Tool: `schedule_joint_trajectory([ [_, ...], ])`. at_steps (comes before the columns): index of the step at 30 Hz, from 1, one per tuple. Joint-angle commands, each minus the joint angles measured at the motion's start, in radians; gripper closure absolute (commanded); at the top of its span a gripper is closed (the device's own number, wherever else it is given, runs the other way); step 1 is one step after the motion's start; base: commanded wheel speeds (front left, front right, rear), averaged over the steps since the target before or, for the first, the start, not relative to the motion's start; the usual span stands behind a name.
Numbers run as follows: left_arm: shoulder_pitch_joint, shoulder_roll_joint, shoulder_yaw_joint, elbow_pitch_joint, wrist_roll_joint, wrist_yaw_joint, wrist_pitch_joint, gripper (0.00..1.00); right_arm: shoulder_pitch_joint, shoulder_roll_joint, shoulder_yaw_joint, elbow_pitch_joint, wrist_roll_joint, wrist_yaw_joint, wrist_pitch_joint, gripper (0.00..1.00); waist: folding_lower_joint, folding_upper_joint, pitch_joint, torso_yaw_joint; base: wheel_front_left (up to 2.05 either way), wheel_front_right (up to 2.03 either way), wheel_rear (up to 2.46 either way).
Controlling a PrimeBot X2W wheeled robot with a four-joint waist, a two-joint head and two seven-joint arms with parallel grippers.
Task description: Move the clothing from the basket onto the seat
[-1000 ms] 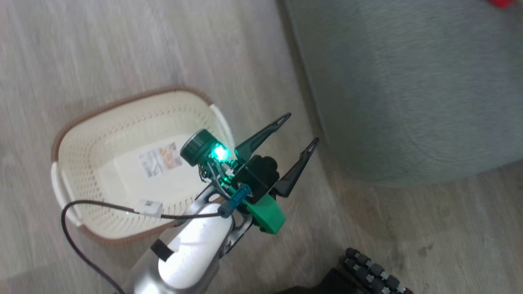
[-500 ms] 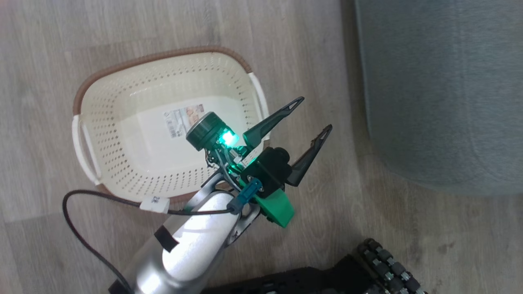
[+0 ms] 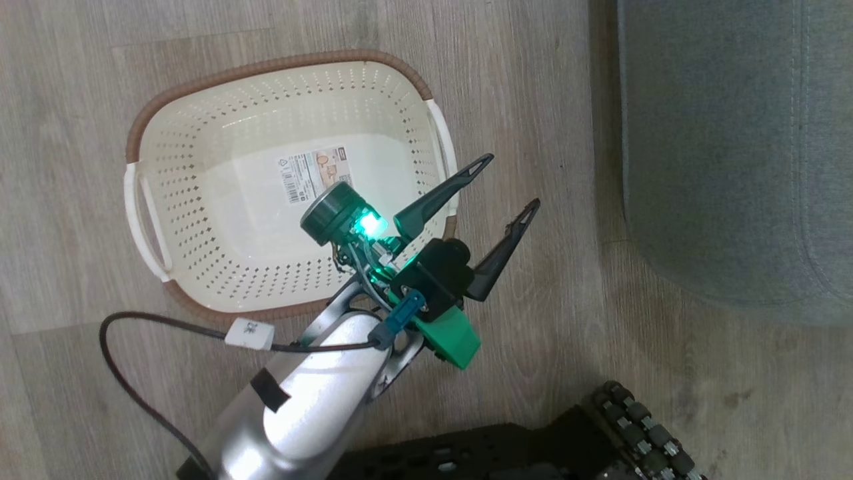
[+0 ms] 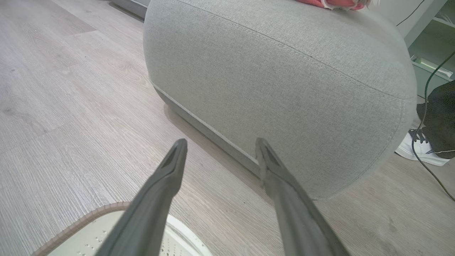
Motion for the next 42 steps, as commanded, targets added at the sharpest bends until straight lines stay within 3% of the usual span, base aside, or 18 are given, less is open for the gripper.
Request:
schedule_joint_trajectory([
  [1,0.021,-0.001,0.017,-0.030,0.009,0.006,-0.005,0.00,0.028,-0.015,0.038,0.010,0.031,0.000,0.010,1.00,0.0000,0.0000,0.000,-0.003,0.00,0.00,0.00],
  [6,0.017,-0.002,0.019,-0.024,0.008,0.005,-0.005,0.00,0.021,-0.014,0.096,0.038,0.075,0.000,0.017,1.00,0.0000,0.0000,-0.005,-0.009,0.00,0.00,0.00],
  [7,0.016,-0.002,0.021,-0.023,0.007,0.004,-0.005,0.00,0.019,-0.016,0.105,0.046,0.085,0.000,0.017,0.90,0.0000,0.0000,-0.008,-0.011,0.00,0.00,0.00],
  [8,0.015,-0.002,0.023,-0.021,0.006,0.004,-0.005,0.00,0.018,-0.017,0.115,0.052,0.094,0.000,0.017,0.55,0.0000,0.0000,-0.011,-0.013,0.00,0.00,0.00],
  [9,0.015,-0.002,0.024,-0.020,0.005,0.004,-0.005,0.00,0.016,-0.019,0.125,0.058,0.101,0.000,0.016,0.04,0.0000,0.0000,-0.016,-0.015,0.00,0.00,0.00],
  [10,0.015,-0.002,0.025,-0.019,0.004,0.004,-0.005,0.00,0.016,-0.020,0.135,0.063,0.107,0.000,0.017,0.00,0.0000,0.0000,-0.021,-0.017,0.00,0.00,0.00],
  [18,0.026,-0.003,0.011,-0.021,-0.023,-0.002,-0.005,0.00,0.049,-0.033,0.265,0.084,0.109,0.000,0.056,0.00,0.0000,0.0000,-0.096,-0.033,0.00,0.00,0.00],
  [26,0.064,-0.003,0.010,-0.041,-0.091,0.024,-0.005,0.00,0.108,-0.029,0.386,0.050,0.146,0.000,0.111,0.00,0.0000,0.0000,-0.211,-0.056,0.00,0.00,0.00],
  [37,0.142,-0.003,0.046,-0.055,-0.124,0.027,-0.005,0.00,0.232,-0.026,0.584,-0.158,0.273,0.000,0.086,0.00,0.0000,0.0000,-0.395,-0.090,0.00,0.00,0.00],
  [42,0.175,-0.003,0.062,-0.075,-0.131,0.035,-0.005,0.00,0.284,-0.094,0.582,-0.319,0.302,0.000,0.004,0.00,0.0000,0.0000,-0.472,-0.073,0.00,0.00,0.00],
])
